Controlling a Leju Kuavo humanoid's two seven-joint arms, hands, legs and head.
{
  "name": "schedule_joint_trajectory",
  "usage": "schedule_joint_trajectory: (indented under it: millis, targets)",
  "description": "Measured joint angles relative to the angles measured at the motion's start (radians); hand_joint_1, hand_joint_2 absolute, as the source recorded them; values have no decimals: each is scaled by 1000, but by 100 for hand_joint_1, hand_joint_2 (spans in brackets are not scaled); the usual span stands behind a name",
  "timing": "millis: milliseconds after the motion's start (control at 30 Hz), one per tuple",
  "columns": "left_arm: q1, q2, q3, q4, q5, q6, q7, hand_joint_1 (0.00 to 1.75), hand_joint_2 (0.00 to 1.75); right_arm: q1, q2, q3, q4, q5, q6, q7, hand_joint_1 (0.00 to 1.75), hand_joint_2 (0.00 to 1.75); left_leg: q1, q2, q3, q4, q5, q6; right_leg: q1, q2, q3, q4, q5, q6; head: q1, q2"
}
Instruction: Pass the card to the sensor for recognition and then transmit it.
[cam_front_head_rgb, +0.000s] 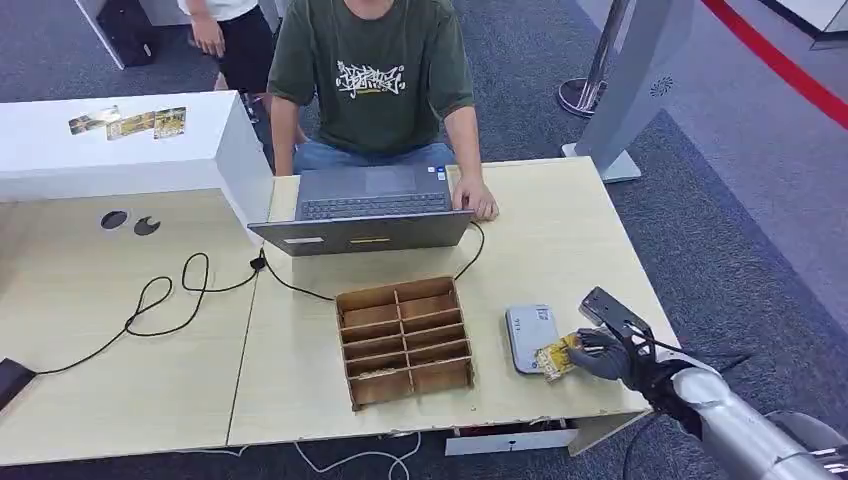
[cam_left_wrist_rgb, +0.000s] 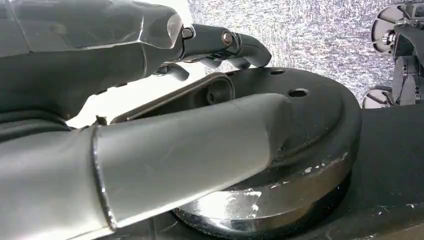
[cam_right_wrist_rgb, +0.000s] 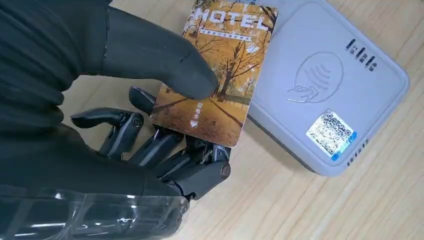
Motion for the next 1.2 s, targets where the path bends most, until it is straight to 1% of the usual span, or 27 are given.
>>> schedule_joint_trajectory:
  millis: [100, 200, 333, 467, 567, 600, 667, 767, 833, 933, 1033, 1200]
  targets:
    - [1, 1, 0, 0, 17, 1, -1, 0, 0, -7, 0, -19, -35, -7, -65, -27, 175, 175, 0, 0, -2, 0, 1, 0, -1, 0, -1, 0, 1, 0, 0, 0]
    - [1, 1, 0, 0, 31, 2, -8, 0, 0, -19, -2, -67, -94, -23, -101, -46, 175, 175, 0, 0, -2, 0, 1, 0, -1, 0, -2, 0, 1, 0, 0, 0]
    - [2, 2, 0, 0, 40, 7, -10, 0, 0, -34, -10, -137, -176, -34, -109, -52, 175, 175, 0, -1, -2, 0, 1, 0, -1, -1, -2, 0, 1, 0, 0, 0]
    - [2, 2, 0, 0, 44, 8, -11, 0, 0, -48, -19, -183, -231, -51, -96, -54, 175, 175, 0, -1, -4, 0, 1, 0, -1, -1, -4, 0, 1, 0, 0, 0]
    - [2, 2, 0, 0, 44, 8, -12, 0, 0, -63, -18, -197, -251, -7, -129, -76, 175, 175, 0, -1, -4, 0, 1, 0, -1, -1, -4, 0, 1, 0, 0, 0]
    - [2, 2, 0, 0, 44, 8, -13, 0, 0, -66, -15, -201, -257, 27, -153, -87, 175, 175, 0, -1, -4, 0, 1, 0, -1, -1, -4, 0, 1, 0, 0, 0]
    - [2, 2, 0, 0, 44, 8, -13, 0, 0, -72, 3, -206, -267, 116, -225, -106, 175, 175, 0, -1, -4, 0, 1, 0, 0, -1, -4, 0, 1, 0, 0, 0]
    - [1, 0, 0, 0, 43, 8, -18, 0, 0, -78, 49, -205, -278, 288, -344, -115, 175, 175, 0, -1, -4, 0, 2, 0, 0, -1, -4, 1, 1, 0, 0, 0]
    - [1, -1, 0, 0, 36, 8, -19, 0, 0, -81, 82, -205, -283, 428, -435, -109, 175, 175, 0, -1, -4, 0, 2, 0, 0, -2, -4, 1, 1, 0, 0, 0]
    - [1, -3, 0, 0, 26, 8, -19, 0, 0, -89, 139, -205, -291, 657, -561, -74, 175, 175, 0, -1, -4, 0, 2, 0, 0, -1, -4, 1, 1, 0, 0, 0]
    - [-1, -4, -9, 0, 14, 8, -19, 0, 0, -99, 187, -205, -294, 834, -623, -44, 175, 175, 0, -1, -4, 0, 2, 0, 0, -1, -4, 1, 1, 0, 0, 0]
    - [-3, -6, -29, 0, 1, 7, -18, 0, 0, -133, 251, -206, -290, 1033, -663, -8, 175, 175, 0, -1, -4, 0, 2, 0, 0, -1, -4, 1, 1, 0, 0, 0]
